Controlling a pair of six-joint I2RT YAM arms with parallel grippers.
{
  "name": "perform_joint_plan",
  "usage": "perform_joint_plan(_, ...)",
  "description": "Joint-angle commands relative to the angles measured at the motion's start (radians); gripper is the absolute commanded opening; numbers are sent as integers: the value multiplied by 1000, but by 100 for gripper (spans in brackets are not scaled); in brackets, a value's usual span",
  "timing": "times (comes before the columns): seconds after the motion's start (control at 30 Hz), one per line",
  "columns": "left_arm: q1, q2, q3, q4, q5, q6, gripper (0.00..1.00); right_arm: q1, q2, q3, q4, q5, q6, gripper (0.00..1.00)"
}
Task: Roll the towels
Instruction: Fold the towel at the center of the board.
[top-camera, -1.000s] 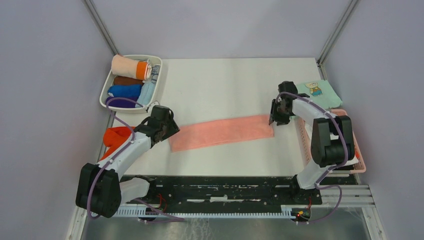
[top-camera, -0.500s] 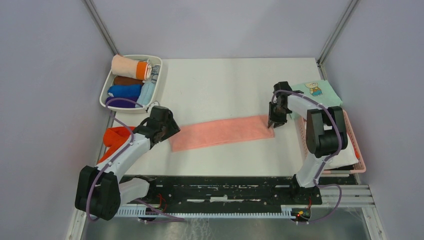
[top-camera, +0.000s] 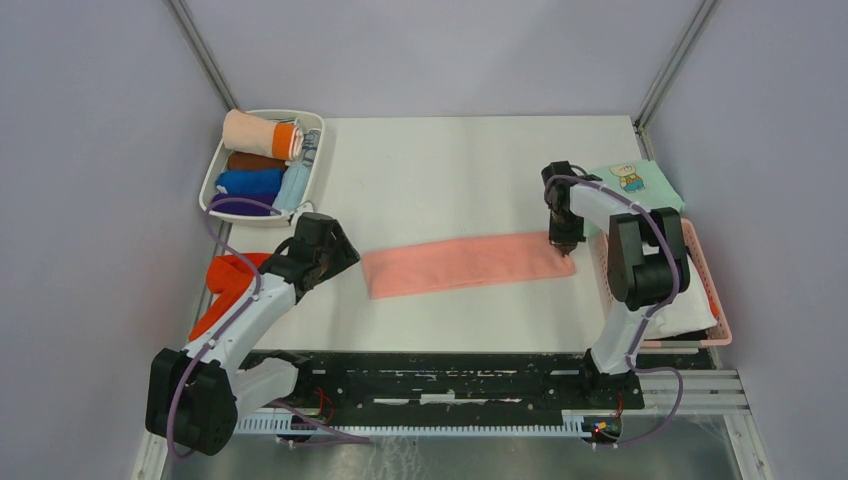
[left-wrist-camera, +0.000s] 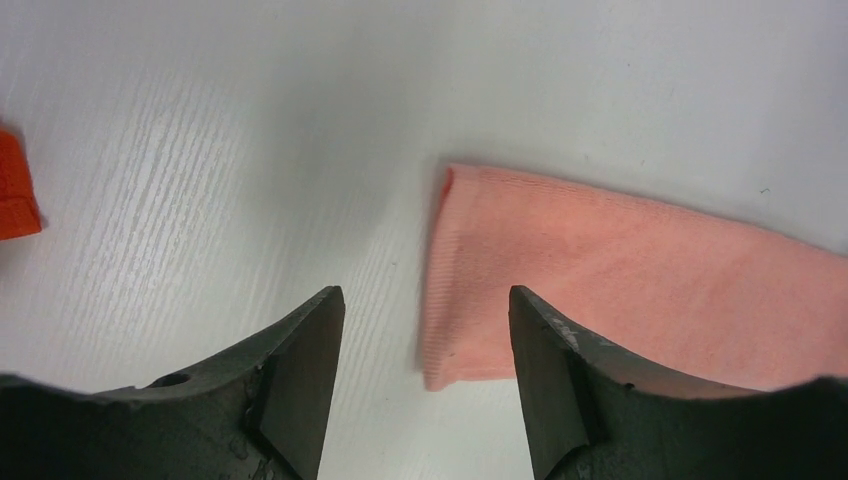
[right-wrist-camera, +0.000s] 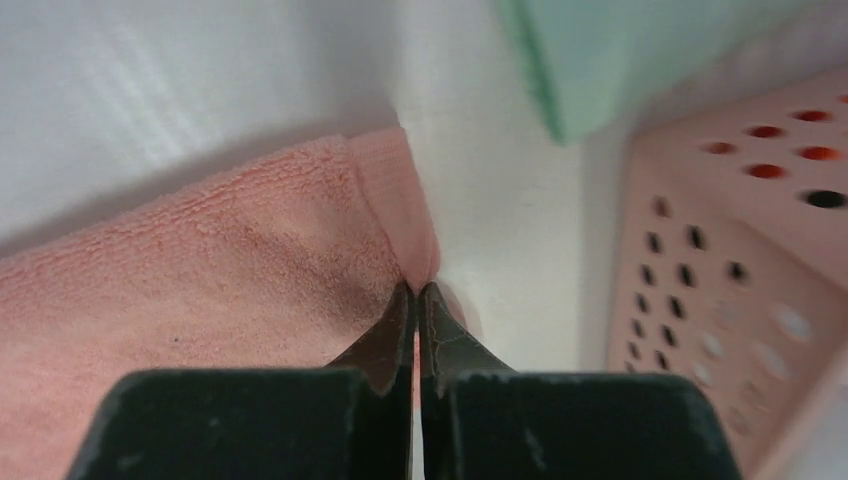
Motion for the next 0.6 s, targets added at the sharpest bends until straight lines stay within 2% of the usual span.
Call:
perform_joint_plan(0.0, -1, -9, -5, 28, 35, 36, 69, -19, -81, 67, -84, 389, 37, 0)
perform_joint_plan(0.1, 0, 14, -15, 61, 98, 37, 70, -21, -124, 122, -104, 444, 27, 0)
perform_joint_plan(0.17, -1, 30, -33, 101, 148, 25, 70, -17, -149, 143, -106, 398, 14, 0)
perform_joint_plan(0.37, -1, 110, -59, 215, 267, -18, 70, 48, -230, 159, -97, 110, -46, 0)
perform_joint_plan(0.57, -10, 225, -60, 318, 339, -57, 66, 181, -233, 200, -121, -185, -52, 1)
